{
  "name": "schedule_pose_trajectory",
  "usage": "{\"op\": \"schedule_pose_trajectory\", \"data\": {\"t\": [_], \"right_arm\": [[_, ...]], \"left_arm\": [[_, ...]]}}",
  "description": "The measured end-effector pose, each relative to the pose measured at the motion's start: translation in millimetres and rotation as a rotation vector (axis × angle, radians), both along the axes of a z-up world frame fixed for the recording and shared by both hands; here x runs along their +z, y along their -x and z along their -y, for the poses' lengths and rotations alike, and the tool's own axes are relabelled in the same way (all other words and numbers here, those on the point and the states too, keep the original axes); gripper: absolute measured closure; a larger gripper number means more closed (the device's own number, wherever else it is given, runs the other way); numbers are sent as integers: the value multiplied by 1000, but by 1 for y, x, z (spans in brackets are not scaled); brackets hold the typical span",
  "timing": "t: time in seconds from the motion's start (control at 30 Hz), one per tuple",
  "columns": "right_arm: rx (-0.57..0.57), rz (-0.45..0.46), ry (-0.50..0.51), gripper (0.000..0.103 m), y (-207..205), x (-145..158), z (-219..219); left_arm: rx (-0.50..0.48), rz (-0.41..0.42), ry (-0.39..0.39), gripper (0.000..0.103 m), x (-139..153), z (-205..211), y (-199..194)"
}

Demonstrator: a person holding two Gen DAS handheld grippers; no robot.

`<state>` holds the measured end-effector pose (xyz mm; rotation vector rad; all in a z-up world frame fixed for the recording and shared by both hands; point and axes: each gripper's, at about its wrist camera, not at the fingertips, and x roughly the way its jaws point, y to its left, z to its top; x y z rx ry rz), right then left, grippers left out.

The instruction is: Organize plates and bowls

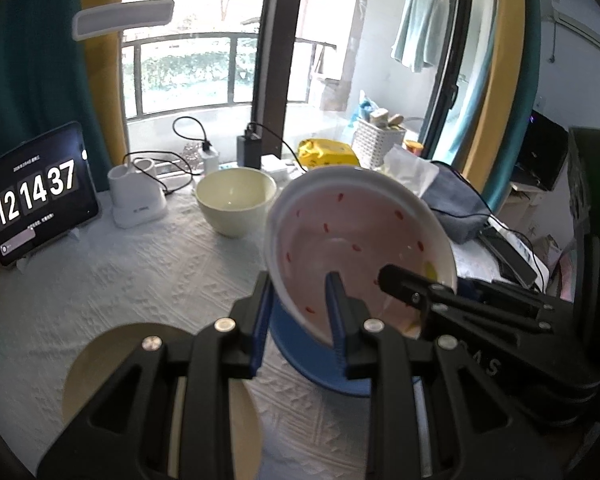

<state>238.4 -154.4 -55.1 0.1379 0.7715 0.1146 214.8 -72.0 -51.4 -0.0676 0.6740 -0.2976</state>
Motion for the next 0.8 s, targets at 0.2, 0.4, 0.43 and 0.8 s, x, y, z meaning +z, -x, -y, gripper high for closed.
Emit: {"op": "schedule_pose_trajectory", "data": {"t": [0.2, 0.4, 0.43, 0.8], "right_arm": [[-15, -13, -4, 74, 6, -8, 12], [-22, -30, -9, 74, 8, -17, 20], [-23, -34, -9, 74, 8, -18, 21], [-22, -94, -18, 74, 2, -42, 32]], "left_arm": [[-13, -16, -5, 76, -6, 12, 5], [-18, -37, -13, 76, -15, 20, 5], [-18, -43, -14, 76, -17, 21, 4], [-14, -101, -33, 76, -39, 31, -4]]}}
